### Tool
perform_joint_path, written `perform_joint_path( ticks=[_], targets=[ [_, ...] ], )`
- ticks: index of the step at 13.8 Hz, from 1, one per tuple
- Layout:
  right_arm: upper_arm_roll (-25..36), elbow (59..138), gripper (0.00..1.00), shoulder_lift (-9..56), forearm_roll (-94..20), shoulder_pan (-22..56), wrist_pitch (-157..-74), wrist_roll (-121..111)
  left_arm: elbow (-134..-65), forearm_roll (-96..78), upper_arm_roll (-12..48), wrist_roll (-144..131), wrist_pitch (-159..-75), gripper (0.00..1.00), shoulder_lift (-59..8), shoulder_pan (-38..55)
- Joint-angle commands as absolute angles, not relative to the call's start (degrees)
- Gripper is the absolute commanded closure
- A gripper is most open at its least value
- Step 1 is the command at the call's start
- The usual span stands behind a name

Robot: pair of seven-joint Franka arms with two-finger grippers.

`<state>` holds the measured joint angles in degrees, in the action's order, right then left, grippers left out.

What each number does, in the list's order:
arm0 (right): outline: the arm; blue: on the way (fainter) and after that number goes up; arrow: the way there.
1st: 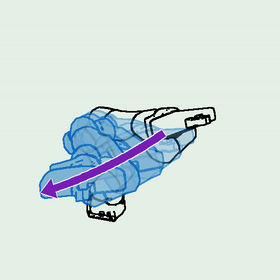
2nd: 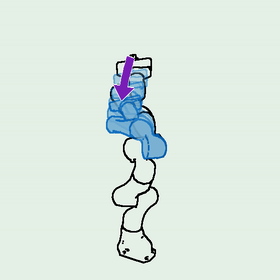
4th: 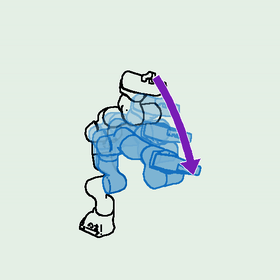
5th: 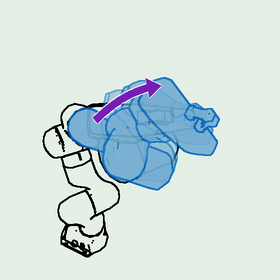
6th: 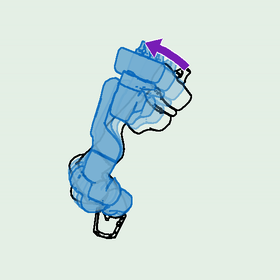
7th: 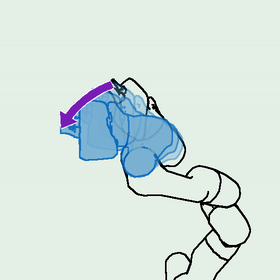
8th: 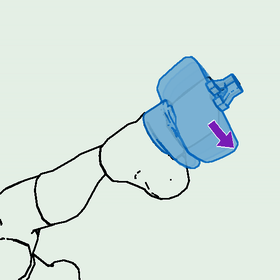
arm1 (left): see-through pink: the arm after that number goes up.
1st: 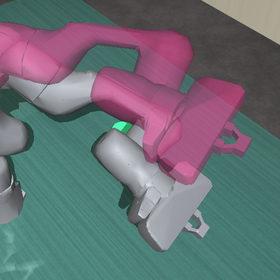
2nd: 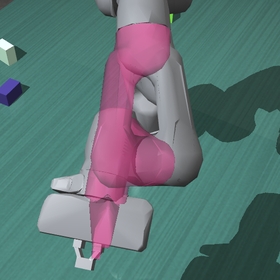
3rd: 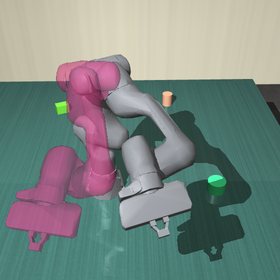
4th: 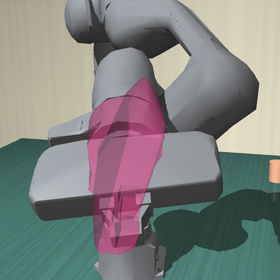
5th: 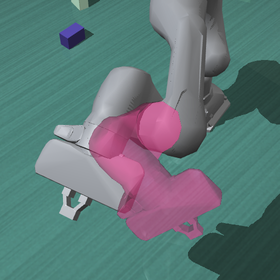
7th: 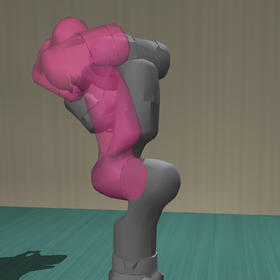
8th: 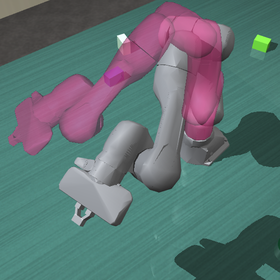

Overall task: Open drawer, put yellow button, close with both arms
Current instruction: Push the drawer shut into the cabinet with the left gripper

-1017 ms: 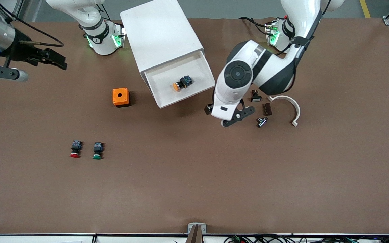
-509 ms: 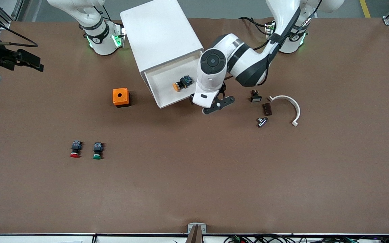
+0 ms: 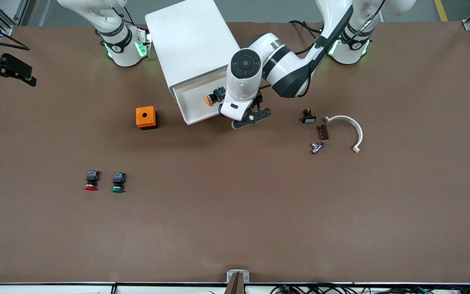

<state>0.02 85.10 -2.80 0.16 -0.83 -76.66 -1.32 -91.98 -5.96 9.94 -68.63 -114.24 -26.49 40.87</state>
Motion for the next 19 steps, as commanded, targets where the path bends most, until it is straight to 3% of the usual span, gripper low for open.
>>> perform_joint_path(
  ticks=[1,14,19],
  targets=[
    [-1.0,84.9,0.0,-2.7,0.3,-3.8,-77.8,-3.4,-93.2,-7.1,9.9,-71.6,-116.9,0.0,-26.7,45.2],
    [-1.1,84.8,0.0,-2.0,1.1,-3.9,-78.6,-2.5,-96.6,-10.9,15.8,-75.0,-116.6,0.0,-25.2,45.6],
    [-1.1,84.8,0.0,-1.9,0.9,-3.9,-79.0,-2.5,-95.9,-10.7,16.1,-75.6,-111.8,0.0,-24.6,44.8]
  ],
)
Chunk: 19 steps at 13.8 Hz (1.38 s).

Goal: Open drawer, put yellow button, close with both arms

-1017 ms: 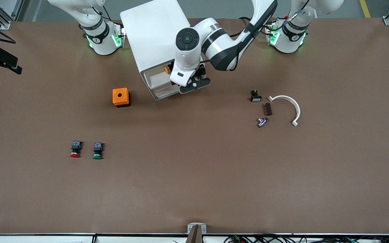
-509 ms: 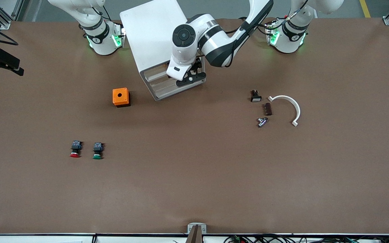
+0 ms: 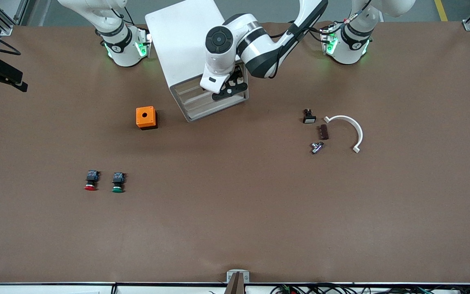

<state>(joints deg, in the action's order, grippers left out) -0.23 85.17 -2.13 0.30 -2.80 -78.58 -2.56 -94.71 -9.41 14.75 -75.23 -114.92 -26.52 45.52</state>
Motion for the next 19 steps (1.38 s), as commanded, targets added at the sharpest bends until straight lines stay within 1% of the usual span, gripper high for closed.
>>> perform_joint_path(
  ticks=[1,4,9,12,14,18,19],
  targets=[
    [-1.1,84.8,0.0,-1.9,0.9,-3.9,-79.3,-2.5,-95.9,-10.5,15.8,-75.4,-111.0,0.0,-23.7,44.1],
    [-1.1,84.8,0.0,-1.9,0.8,-3.9,-79.4,-2.5,-95.7,-9.7,15.5,-74.5,-108.3,0.0,-20.1,38.7],
    [-1.1,84.8,0.0,-1.9,0.7,-3.7,-79.5,-2.5,-95.7,-4.5,15.6,-73.7,-106.3,0.0,-14.1,26.3],
    [-1.1,84.8,0.0,-1.9,0.7,-3.9,-79.5,-2.5,-95.6,-3.4,15.6,-65.7,-104.0,0.0,-10.1,15.7],
    [-1.1,84.8,0.0,-1.9,0.8,-3.9,-79.5,-2.5,-94.1,-3.5,15.6,-56.1,-102.2,0.0,-9.3,8.5],
    [-1.1,84.8,0.0,-1.9,0.8,-3.7,-79.5,-2.5,-90.5,-3.0,15.5,-48.5,-101.5,0.0,-9.2,-2.4],
    [-1.1,84.8,0.0,-1.9,0.8,-3.8,-79.5,-2.5,-90.3,-2.1,15.4,-45.7,-100.2,0.0,-8.3,-5.2]
  ],
)
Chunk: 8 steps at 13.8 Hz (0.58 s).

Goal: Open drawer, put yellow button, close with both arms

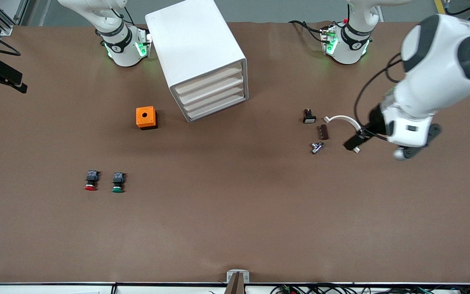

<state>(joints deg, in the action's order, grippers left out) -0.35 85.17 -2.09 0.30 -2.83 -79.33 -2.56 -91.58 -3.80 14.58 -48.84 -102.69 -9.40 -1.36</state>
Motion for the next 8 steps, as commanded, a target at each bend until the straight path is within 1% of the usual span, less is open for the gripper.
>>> perform_joint_path(
  ticks=[1,4,8],
  targets=[
    [-1.1,84.8,0.0,-1.9,0.8,-3.9,-79.5,-2.5,-90.2,-0.9,15.4,-43.3,-98.2,0.0,-6.7,-7.7],
    [-1.1,84.8,0.0,-1.9,0.9,-3.7,-79.5,-2.5,-90.2,0.2,15.6,-32.6,-92.6,0.0,-1.9,-13.7],
    [-1.1,84.8,0.0,-1.9,0.9,-3.7,-79.5,-2.5,-90.3,-0.5,15.5,-21.7,-86.4,0.0,2.7,-15.7]
  ],
)
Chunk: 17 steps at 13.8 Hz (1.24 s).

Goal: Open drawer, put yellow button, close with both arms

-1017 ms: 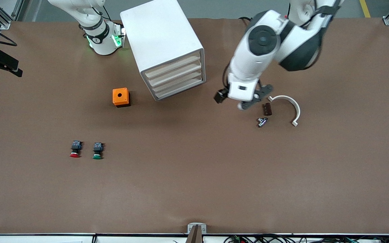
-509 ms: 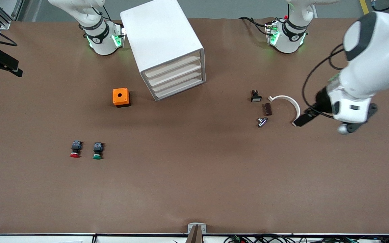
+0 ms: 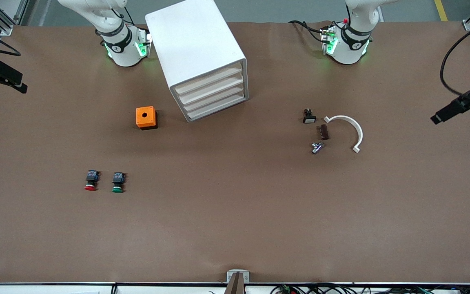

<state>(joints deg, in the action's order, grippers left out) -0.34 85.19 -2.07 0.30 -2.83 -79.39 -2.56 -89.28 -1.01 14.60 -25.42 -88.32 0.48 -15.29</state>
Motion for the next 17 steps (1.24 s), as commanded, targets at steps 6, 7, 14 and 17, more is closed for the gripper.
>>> perform_joint_path(
  ticks=[6,7,14,17],
  targets=[
    [-1.1,84.8,0.0,-1.9,0.9,-3.8,-79.5,-2.5,-91.1,-0.7,13.0,-11.6,-81.4,0.0,8.0,-12.0],
    [-1.1,84.8,0.0,-1.9,0.8,-3.7,-79.5,-2.5,-91.5,-0.6,11.7,-11.5,-81.3,0.0,8.5,-10.0],
    [-1.1,84.8,0.0,-1.8,1.0,-3.6,-79.5,-2.6,-92.8,-0.2,5.1,-10.8,-81.9,0.0,9.2,-2.7],
    [-1.1,84.8,0.0,-1.7,1.0,-3.6,-79.5,-2.6,-92.5,-0.1,5.2,-11.0,-81.8,0.0,8.8,-2.9]
  ],
)
